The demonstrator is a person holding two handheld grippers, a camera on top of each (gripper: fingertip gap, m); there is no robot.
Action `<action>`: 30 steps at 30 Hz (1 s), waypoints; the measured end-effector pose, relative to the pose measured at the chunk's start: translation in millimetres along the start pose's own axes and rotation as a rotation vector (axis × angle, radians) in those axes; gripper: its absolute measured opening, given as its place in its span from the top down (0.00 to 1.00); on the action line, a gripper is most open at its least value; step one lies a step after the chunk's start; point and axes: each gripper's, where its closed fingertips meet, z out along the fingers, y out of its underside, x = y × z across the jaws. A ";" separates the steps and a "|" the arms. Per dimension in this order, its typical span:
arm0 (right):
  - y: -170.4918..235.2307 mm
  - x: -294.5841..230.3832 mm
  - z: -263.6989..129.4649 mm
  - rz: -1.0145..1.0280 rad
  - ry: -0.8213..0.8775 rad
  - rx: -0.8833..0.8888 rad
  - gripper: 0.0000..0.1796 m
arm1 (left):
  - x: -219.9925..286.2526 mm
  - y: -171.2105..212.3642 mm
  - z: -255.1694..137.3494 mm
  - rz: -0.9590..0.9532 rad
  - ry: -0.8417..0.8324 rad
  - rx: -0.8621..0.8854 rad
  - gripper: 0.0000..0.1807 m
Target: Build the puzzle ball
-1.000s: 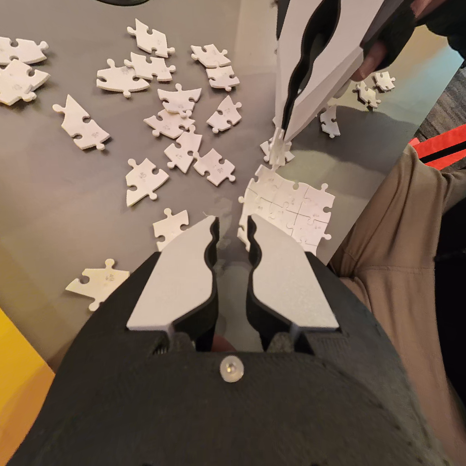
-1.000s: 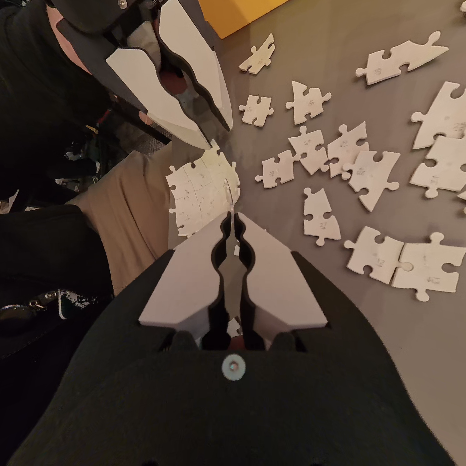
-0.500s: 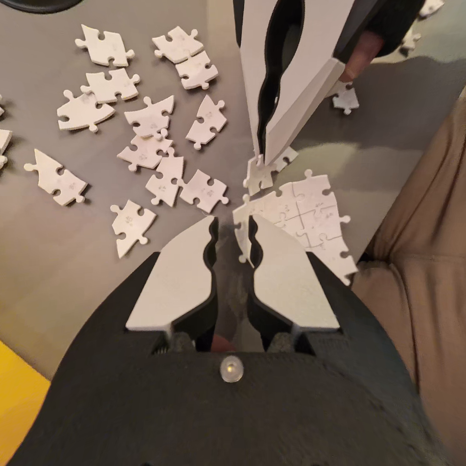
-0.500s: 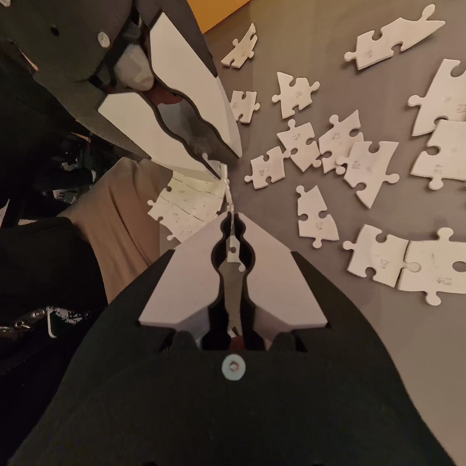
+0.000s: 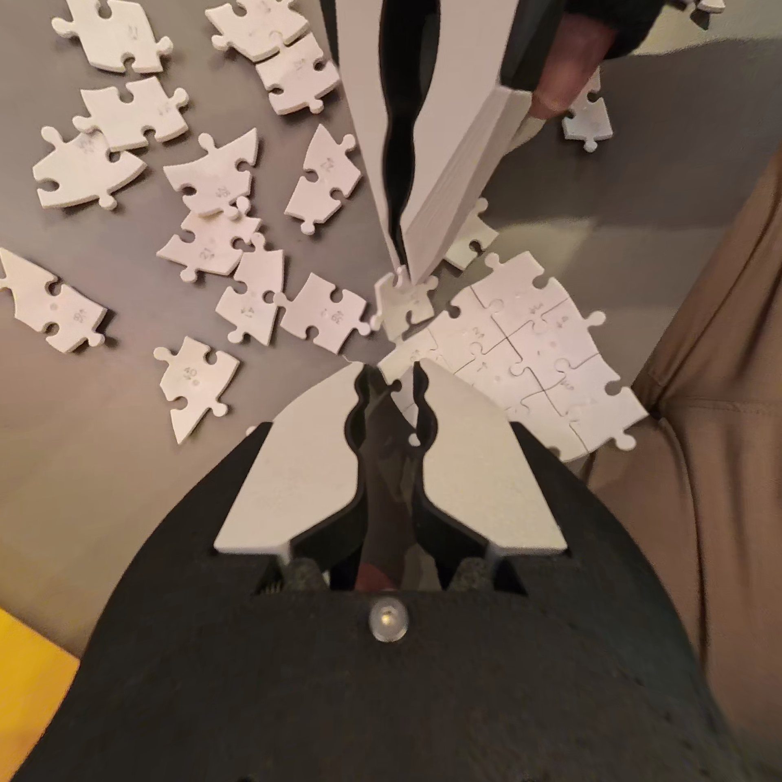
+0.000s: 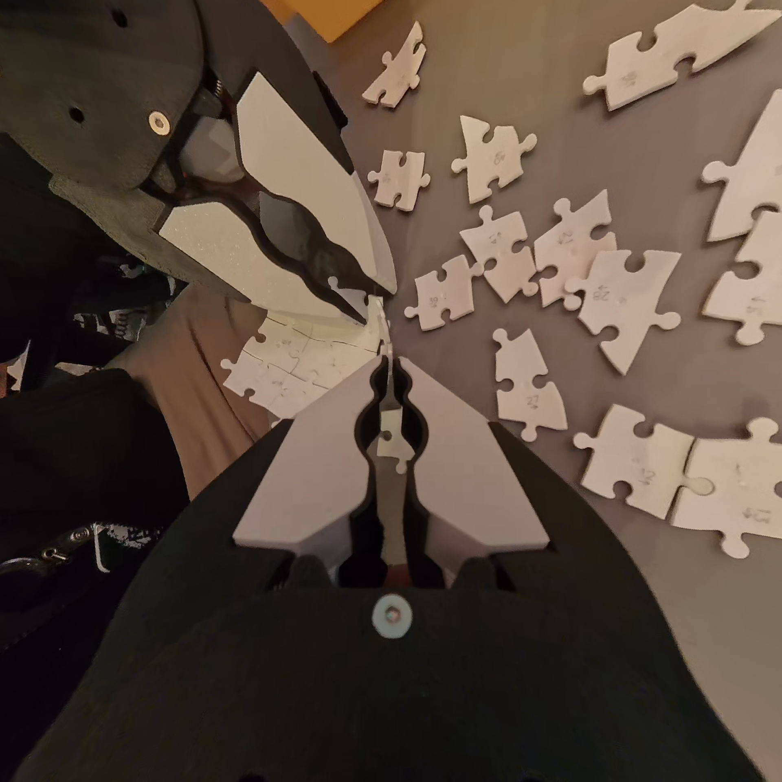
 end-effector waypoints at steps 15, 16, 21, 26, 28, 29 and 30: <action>4.6 -7.0 6.8 0.026 -0.016 -0.035 1.00 | 16.4 0.5 2.5 0.053 0.046 -0.036 0.91; 4.7 -5.4 7.6 0.031 -0.006 -0.034 0.99 | 16.5 0.4 2.6 0.054 0.047 -0.036 0.91; 6.8 0.3 8.6 0.018 0.053 -0.043 0.95 | 17.3 0.2 2.9 0.055 0.049 -0.036 0.92; 2.1 -3.6 0.5 -0.038 0.096 -0.025 0.95 | 17.1 0.2 2.9 0.052 0.051 -0.034 0.92; -3.2 -10.9 -0.1 -0.071 0.080 -0.003 1.00 | 17.0 0.2 2.9 0.051 0.053 -0.034 0.92; -4.2 -13.2 1.6 -0.086 0.078 -0.006 1.00 | 16.9 0.1 2.9 0.049 0.055 -0.033 0.92; -4.1 -13.5 4.0 -0.101 0.087 -0.015 1.00 | 16.9 0.1 2.8 0.046 0.056 -0.033 0.92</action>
